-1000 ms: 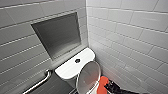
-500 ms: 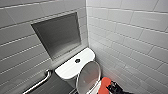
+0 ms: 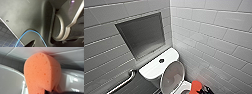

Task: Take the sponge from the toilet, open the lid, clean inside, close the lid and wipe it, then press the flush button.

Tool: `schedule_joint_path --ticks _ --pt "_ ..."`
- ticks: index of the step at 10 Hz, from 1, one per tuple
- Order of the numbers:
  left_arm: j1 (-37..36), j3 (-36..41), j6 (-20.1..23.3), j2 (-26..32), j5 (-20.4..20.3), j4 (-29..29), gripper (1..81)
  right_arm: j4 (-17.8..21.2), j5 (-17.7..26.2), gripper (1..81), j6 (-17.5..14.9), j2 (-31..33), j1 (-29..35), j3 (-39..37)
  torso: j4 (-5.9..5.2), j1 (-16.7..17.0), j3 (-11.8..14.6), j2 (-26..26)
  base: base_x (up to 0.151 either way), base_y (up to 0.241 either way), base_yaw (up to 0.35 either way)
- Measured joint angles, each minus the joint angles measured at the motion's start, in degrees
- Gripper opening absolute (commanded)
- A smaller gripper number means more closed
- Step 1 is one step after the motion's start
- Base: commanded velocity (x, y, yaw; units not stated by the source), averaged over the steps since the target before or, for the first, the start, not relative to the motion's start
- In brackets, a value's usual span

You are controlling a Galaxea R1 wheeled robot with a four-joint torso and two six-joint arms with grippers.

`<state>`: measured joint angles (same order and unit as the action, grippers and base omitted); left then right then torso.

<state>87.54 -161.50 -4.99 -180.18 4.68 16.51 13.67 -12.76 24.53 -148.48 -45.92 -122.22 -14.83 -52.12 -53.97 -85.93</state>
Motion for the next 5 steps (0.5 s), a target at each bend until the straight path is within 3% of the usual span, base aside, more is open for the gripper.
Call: schedule_joint_path --ticks 3,5 --pt "0.0 0.0 0.0 0.0 0.0 0.0 81.1 1.4 -6.8 1.0 0.0 2.0 -5.9 1.9 0.00 0.0 0.0 0.0 0.000 0.000 0.000" --pt "0.0 0.0 0.0 -0.3 0.0 0.0 81.1 1.9 -9.1 1.0 0.0 3.9 -8.1 4.3 0.00 0.0 0.0 0.0 0.000 0.000 0.000"
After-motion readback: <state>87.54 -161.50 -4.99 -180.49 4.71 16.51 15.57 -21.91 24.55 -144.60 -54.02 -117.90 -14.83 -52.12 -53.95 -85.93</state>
